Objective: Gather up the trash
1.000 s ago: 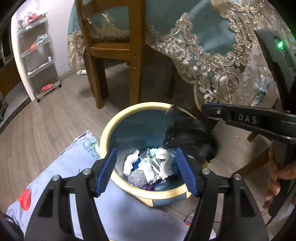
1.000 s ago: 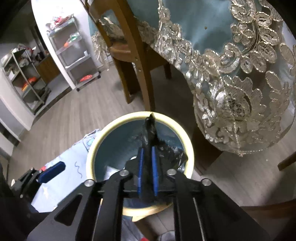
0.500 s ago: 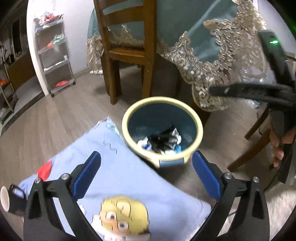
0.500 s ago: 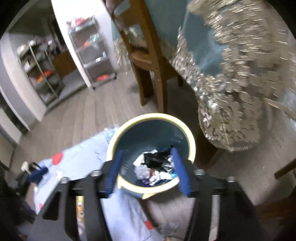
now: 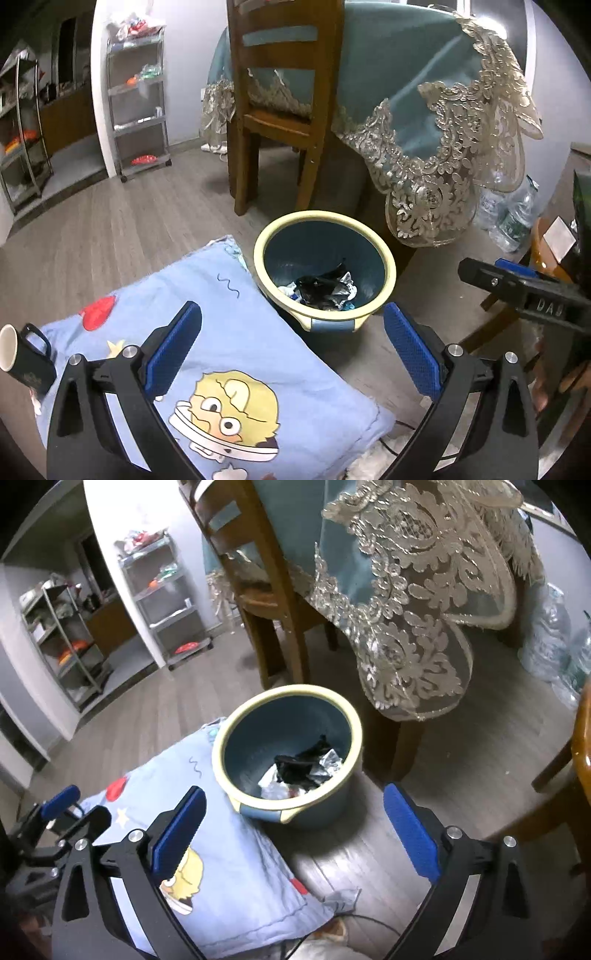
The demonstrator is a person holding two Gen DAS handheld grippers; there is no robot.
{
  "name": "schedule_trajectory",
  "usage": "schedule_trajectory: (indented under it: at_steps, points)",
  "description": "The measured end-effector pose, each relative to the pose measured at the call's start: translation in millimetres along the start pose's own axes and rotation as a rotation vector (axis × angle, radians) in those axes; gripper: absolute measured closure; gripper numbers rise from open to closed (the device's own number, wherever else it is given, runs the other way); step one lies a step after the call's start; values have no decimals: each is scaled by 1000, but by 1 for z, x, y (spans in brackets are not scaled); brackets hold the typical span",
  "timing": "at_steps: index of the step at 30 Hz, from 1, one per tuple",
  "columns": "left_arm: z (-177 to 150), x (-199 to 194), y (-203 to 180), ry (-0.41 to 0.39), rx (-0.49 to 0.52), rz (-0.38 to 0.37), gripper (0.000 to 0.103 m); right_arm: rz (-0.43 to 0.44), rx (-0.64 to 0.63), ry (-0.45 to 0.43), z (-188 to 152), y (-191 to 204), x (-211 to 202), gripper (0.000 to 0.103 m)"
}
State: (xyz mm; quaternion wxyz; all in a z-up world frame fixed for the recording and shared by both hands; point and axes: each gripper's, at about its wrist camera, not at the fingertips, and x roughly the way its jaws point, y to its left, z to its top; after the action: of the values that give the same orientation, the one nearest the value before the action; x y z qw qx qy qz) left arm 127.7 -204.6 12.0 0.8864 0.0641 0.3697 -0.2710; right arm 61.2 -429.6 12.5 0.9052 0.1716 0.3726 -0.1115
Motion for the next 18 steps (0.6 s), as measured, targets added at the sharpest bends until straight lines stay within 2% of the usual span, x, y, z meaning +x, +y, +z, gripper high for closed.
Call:
schedule_trajectory:
  at_steps: [6, 12, 18]
  points:
    - [-2, 3, -1, 19, 19, 45, 6, -12, -1, -31, -2, 2, 1, 7]
    - [0, 2, 8, 14, -14, 45, 6, -15, -16, -31, -2, 6, 2, 7]
    - [-2, 1, 9, 12, 7, 73, 6, -16, -36, -28, -3, 11, 3, 7]
